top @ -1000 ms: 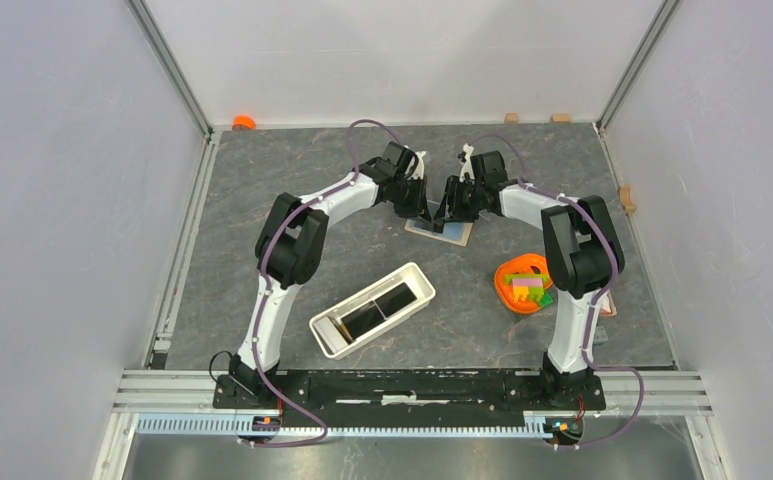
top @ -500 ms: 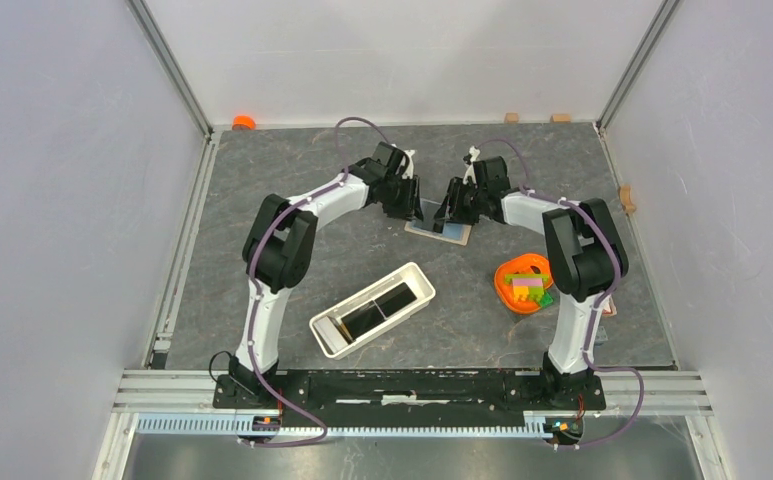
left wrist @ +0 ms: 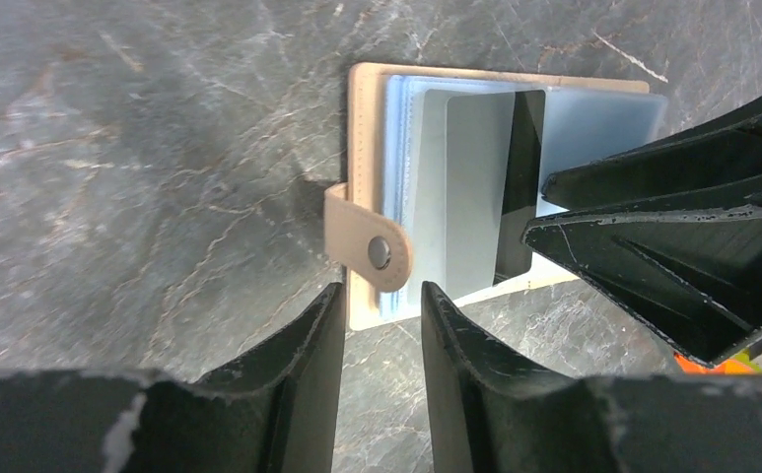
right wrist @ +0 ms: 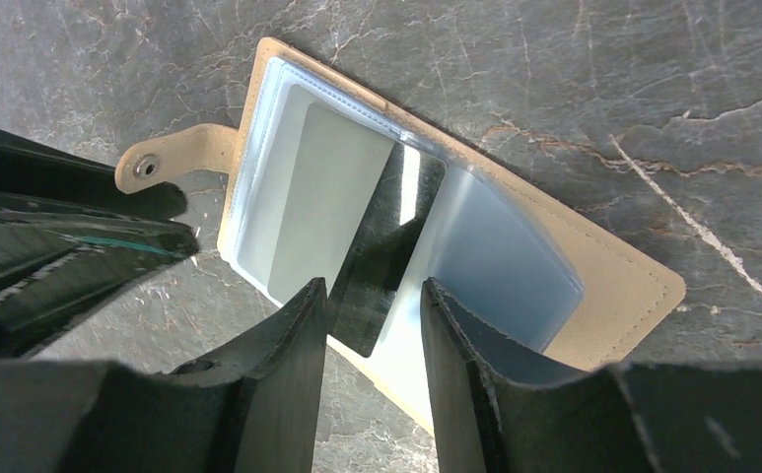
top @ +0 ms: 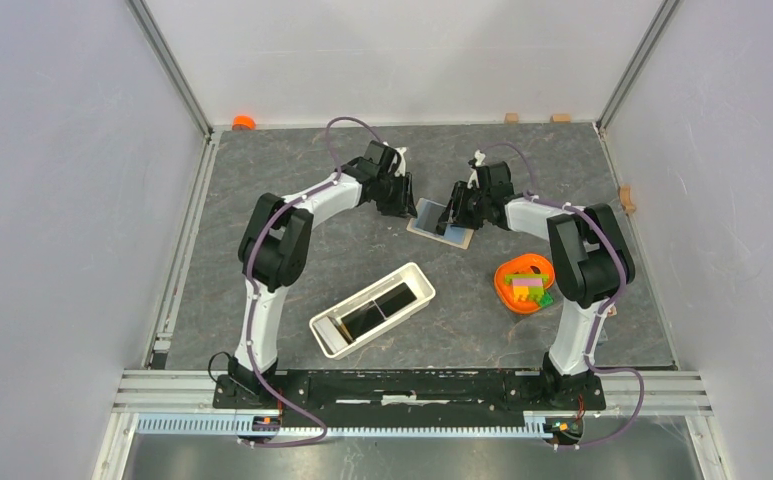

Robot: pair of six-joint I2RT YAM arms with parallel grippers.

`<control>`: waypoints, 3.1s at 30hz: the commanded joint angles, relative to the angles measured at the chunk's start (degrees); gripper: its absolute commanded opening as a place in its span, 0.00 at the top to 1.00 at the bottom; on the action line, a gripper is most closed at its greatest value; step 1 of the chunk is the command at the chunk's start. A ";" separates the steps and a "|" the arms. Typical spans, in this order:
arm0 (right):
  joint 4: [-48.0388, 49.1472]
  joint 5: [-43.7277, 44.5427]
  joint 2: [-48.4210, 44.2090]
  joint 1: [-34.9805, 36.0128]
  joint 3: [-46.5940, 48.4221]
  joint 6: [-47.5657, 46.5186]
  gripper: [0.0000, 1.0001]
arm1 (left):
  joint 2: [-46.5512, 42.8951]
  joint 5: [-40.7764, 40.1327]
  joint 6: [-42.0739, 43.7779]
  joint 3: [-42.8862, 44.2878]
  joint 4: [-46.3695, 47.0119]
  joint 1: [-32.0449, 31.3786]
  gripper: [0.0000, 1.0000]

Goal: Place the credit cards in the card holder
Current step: Insert the credit card into the card holder, then pick up the credit card from the storage box.

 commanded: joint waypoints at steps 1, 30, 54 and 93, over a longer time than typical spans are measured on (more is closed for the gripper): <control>2.15 0.65 -1.20 0.43 -1.04 1.28 0.55 | 2.63 4.58 -2.09 -0.56 3.19 -0.70 0.61; 8.18 -2.38 1.19 2.84 1.95 4.70 0.60 | 1.84 9.68 -6.89 -4.37 9.01 -3.86 0.69; -4.66 1.23 -34.14 19.34 -13.10 -12.77 0.27 | -44.03 -6.51 6.11 -27.66 -7.42 18.90 0.02; -25.22 28.79 8.23 63.74 26.97 -3.56 0.05 | -54.74 -14.86 8.35 -31.28 -8.28 24.88 0.00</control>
